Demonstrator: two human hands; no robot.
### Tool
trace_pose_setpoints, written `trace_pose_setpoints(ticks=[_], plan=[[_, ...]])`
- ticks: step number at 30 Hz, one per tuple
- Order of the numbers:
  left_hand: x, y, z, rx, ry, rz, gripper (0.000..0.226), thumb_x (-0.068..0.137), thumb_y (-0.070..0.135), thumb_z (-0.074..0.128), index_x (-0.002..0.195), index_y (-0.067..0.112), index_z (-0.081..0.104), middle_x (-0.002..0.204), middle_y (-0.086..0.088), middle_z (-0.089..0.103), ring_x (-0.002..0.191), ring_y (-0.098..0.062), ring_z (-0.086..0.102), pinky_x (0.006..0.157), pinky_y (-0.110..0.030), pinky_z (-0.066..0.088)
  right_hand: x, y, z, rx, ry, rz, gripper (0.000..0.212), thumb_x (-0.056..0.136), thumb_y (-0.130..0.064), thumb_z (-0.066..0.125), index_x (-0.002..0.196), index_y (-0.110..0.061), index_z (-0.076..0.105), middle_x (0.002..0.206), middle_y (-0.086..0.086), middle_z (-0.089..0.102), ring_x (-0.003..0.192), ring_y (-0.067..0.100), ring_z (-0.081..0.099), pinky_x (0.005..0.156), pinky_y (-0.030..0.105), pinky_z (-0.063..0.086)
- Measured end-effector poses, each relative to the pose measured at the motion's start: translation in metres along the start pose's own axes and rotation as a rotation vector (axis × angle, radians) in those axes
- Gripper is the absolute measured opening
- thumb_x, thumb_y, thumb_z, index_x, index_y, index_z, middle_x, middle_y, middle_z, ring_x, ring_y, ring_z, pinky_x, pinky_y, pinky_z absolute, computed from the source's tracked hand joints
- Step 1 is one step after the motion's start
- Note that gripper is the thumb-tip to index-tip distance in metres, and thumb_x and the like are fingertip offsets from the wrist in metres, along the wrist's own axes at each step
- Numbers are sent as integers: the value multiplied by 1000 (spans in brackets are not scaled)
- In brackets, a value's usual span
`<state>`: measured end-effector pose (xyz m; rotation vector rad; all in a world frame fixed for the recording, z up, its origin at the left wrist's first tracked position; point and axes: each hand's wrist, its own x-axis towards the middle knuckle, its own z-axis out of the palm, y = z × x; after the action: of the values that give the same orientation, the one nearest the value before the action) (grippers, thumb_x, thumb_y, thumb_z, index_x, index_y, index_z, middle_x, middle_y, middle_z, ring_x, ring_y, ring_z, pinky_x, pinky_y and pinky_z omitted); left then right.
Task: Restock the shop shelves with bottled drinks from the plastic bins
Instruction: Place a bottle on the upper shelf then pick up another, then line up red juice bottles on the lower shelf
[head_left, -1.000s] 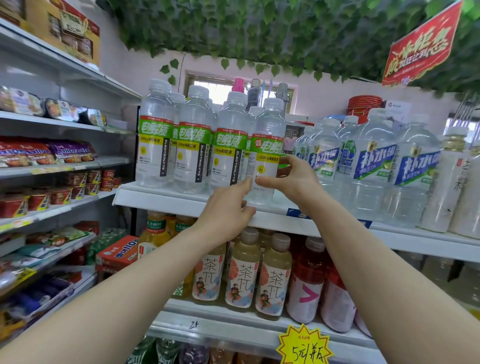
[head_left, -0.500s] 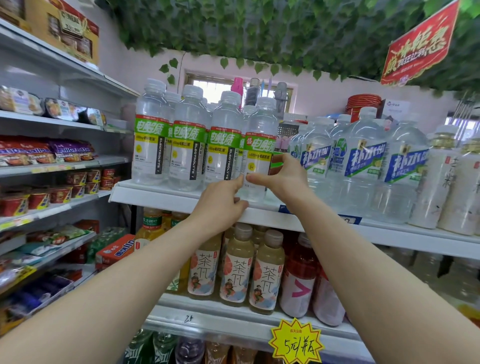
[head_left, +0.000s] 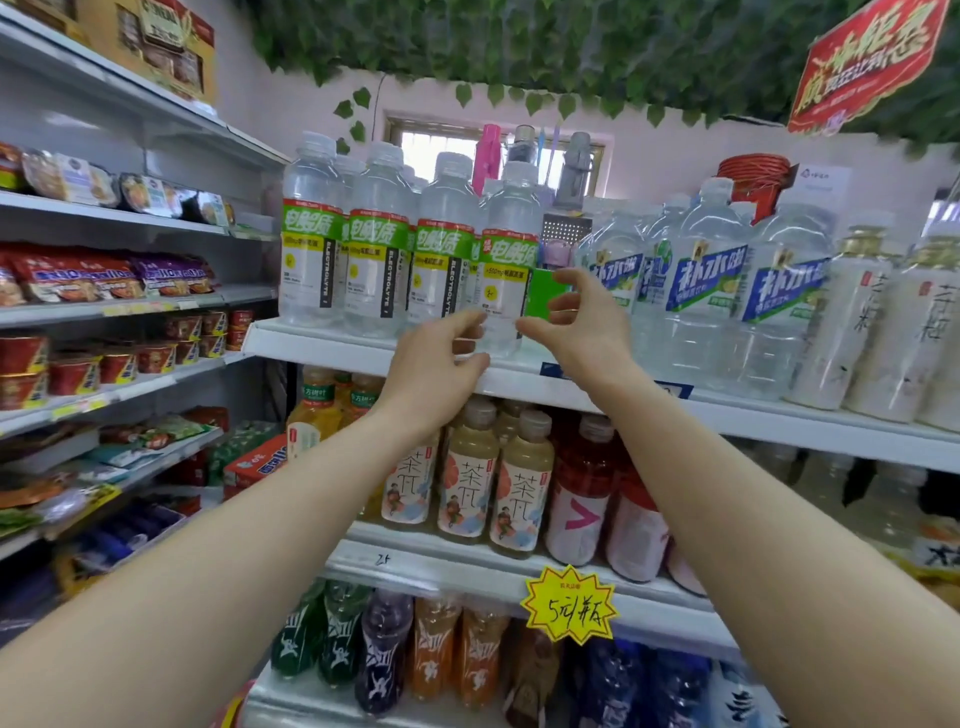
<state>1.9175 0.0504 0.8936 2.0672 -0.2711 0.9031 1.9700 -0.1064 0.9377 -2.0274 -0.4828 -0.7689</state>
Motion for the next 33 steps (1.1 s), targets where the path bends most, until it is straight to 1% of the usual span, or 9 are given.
trace_pose_setpoints(ticks=[6,11,14,16,18,21,26,29,33], plan=[[-49,12,27,-64,12,-1,33,89,16,67,121,25,65,103,9,69,92,-4,65,91,-25,51,-69,38,-28,-8,14,-78,39,83,-14,77,119,-17,64,96,1,68,87,17,68,88,38,57],[-94,8,71,-141,-134,1,28,86,11,69,112,21,67,97,3,70,89,-10,66,87,-30,55,-145,77,-60,-100,24,-85,30,84,-7,74,113,-14,69,95,-8,68,88,6,66,88,25,55],[-123,8,102,-197,-245,15,27,86,11,69,112,20,67,96,6,70,88,-9,67,82,-22,54,-188,101,-78,-165,4,1,28,85,-3,71,112,-10,70,97,-7,69,86,3,64,84,16,50],[-143,11,122,-235,-322,17,26,85,9,70,109,19,67,94,7,70,86,-8,67,77,-17,53,-217,115,-88,-184,14,87,26,86,-3,70,111,-9,70,96,-4,69,86,8,65,83,18,51],[-162,15,142,-268,-394,20,26,84,9,71,108,19,67,94,5,69,83,-6,66,75,-19,54,-247,127,-100,-216,26,164,25,86,-3,70,111,-9,71,97,-2,70,86,13,67,84,23,54],[-187,21,172,-328,-494,29,27,84,7,71,108,20,67,92,5,68,80,-6,66,78,-14,51,-288,143,-120,-266,59,247,25,86,-3,71,111,-9,71,97,0,72,88,14,69,85,24,55],[-230,40,214,-370,-634,51,29,81,7,70,107,20,66,95,4,69,85,-10,66,81,-19,51,-350,162,-158,-313,66,365,22,89,-2,70,111,-5,70,97,0,69,86,7,63,80,10,50],[-253,58,239,-386,-690,36,31,81,6,71,102,27,65,94,4,69,83,-8,65,77,-13,48,-378,177,-183,-315,93,423,21,90,-4,70,110,-9,71,97,-2,70,87,7,64,80,11,50],[-281,89,275,-400,-736,19,26,84,10,72,106,22,67,95,6,67,82,-5,64,76,-14,48,-405,202,-223,-310,101,490,21,90,-6,70,109,-15,72,97,-5,71,88,6,65,82,12,50]])
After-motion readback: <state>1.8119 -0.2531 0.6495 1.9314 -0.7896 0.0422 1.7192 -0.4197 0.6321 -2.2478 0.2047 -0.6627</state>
